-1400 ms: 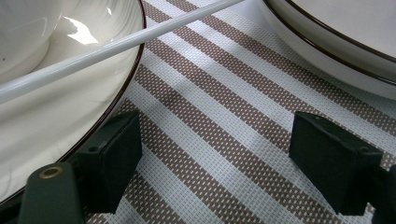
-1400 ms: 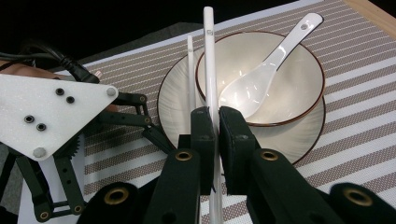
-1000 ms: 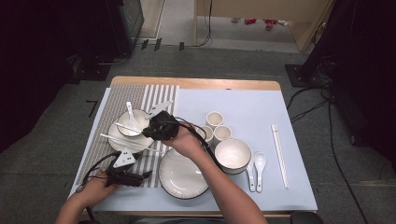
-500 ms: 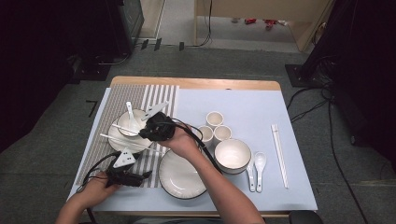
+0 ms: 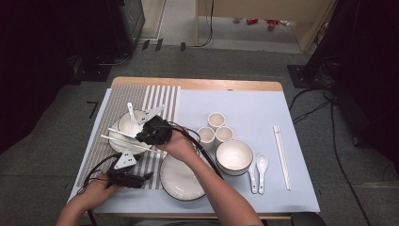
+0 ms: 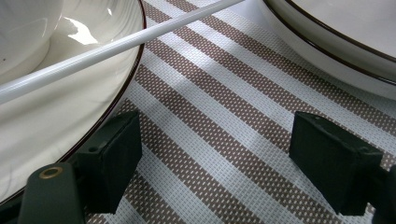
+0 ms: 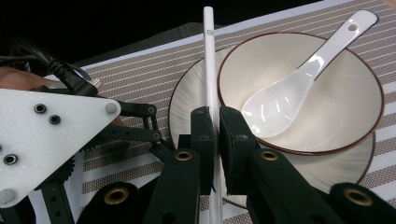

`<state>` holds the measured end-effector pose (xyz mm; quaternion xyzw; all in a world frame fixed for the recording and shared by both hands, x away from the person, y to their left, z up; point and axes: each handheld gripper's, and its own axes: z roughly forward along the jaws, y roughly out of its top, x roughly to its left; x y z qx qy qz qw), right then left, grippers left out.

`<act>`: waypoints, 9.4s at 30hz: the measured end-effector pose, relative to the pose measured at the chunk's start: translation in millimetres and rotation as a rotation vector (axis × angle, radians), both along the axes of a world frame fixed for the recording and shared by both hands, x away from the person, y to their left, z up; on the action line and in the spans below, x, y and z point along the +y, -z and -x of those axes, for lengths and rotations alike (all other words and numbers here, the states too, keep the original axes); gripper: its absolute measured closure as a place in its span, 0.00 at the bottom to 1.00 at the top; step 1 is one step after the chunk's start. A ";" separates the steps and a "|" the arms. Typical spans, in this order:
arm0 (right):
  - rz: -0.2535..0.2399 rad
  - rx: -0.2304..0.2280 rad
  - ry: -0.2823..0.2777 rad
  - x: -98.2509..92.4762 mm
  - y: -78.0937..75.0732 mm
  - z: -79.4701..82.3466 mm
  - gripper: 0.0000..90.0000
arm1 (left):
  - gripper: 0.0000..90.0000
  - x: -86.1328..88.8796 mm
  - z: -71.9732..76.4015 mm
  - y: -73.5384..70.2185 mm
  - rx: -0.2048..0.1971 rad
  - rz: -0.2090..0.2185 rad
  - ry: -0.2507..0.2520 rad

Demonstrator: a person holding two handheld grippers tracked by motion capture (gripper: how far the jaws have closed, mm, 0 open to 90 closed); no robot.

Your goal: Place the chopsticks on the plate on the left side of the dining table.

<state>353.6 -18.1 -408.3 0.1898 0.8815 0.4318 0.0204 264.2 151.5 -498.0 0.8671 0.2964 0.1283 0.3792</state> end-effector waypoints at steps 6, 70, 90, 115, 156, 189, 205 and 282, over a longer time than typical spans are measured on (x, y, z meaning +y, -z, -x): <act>0.001 0.002 -0.017 6.0 3.2 0.3 0.95 | 0.19 0.0 0.0 0.0 0.000 -0.001 0.001; 0.044 0.030 -0.036 34.5 36.1 -4.7 0.95 | 0.19 0.0 0.1 0.1 0.000 0.000 0.000; 0.072 0.040 -0.026 41.6 44.5 -7.7 0.95 | 0.19 0.1 0.1 -0.1 -0.001 -0.003 -0.001; 0.080 0.050 -0.014 42.9 46.8 -8.8 0.94 | 0.19 0.1 0.2 0.0 0.000 -0.003 0.000; 0.092 0.049 -0.009 18.6 42.6 -0.5 0.94 | 0.19 0.0 0.2 0.1 0.001 0.001 -0.001; 0.066 0.033 0.017 28.3 45.2 -4.1 0.94 | 0.19 0.0 0.2 0.1 0.001 0.001 -0.001; 0.081 0.034 0.032 9.3 42.4 -4.9 0.82 | 0.19 0.0 0.2 0.1 0.001 0.001 -0.002; 0.032 0.033 0.066 -12.3 21.2 8.8 0.94 | 0.19 0.0 0.1 0.0 0.003 0.001 -0.001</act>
